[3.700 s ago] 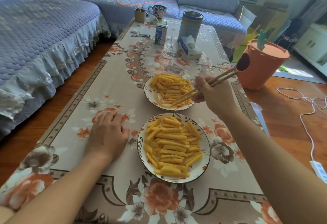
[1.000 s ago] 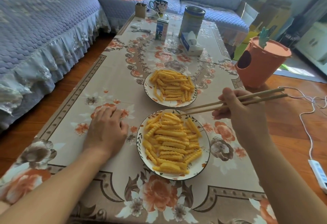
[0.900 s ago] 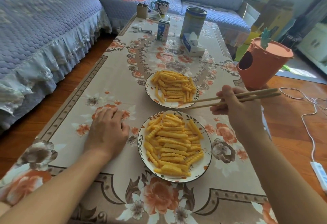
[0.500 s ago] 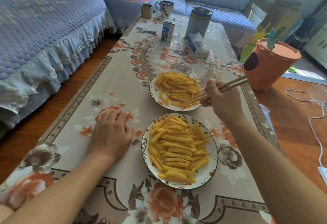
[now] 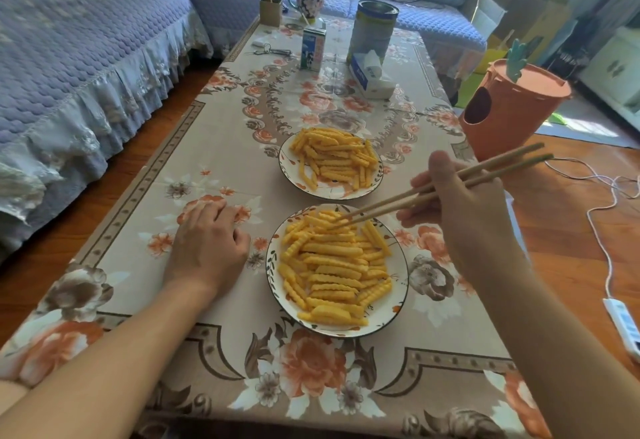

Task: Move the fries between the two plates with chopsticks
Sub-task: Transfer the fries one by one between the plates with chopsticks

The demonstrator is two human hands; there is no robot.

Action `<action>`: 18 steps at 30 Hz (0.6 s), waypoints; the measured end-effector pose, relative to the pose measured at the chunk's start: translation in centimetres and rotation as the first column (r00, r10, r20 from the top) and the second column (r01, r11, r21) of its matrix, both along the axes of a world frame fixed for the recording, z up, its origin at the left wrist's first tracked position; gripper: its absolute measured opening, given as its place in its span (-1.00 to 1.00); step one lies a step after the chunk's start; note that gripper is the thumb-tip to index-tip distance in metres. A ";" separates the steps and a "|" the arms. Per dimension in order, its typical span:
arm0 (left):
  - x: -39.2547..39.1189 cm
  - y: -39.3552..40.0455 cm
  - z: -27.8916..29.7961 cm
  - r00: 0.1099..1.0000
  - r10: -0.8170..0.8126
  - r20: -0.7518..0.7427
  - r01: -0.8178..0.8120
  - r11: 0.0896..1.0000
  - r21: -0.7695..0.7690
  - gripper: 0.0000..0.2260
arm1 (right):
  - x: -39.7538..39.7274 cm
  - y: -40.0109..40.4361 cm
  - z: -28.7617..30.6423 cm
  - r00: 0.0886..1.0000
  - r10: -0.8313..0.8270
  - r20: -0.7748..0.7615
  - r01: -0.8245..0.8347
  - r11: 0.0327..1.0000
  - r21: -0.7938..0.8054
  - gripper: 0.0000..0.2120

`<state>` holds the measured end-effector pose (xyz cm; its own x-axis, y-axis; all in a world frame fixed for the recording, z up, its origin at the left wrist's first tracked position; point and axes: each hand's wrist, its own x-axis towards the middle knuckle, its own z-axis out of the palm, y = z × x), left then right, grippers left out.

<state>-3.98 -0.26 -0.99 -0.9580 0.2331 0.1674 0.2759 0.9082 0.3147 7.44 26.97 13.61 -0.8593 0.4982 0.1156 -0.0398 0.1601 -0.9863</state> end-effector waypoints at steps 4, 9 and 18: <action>0.1 0.1 0.0 1.000 -0.001 0.002 0.001 1.000 0.013 -0.55 | 2.7 -0.6 -1.9 0.998 -0.044 0.032 0.044 0.999 0.008 -0.66; 0.3 0.3 0.3 1.000 0.005 -0.005 -0.005 0.999 0.049 -0.65 | 3.0 -0.5 -2.7 0.998 -0.060 0.036 0.057 0.995 0.080 -0.72; 0.1 0.2 0.0 1.000 -0.003 -0.004 0.003 1.000 0.025 -0.61 | 3.0 1.5 -2.5 0.995 -0.104 -0.002 0.104 0.993 0.064 -0.72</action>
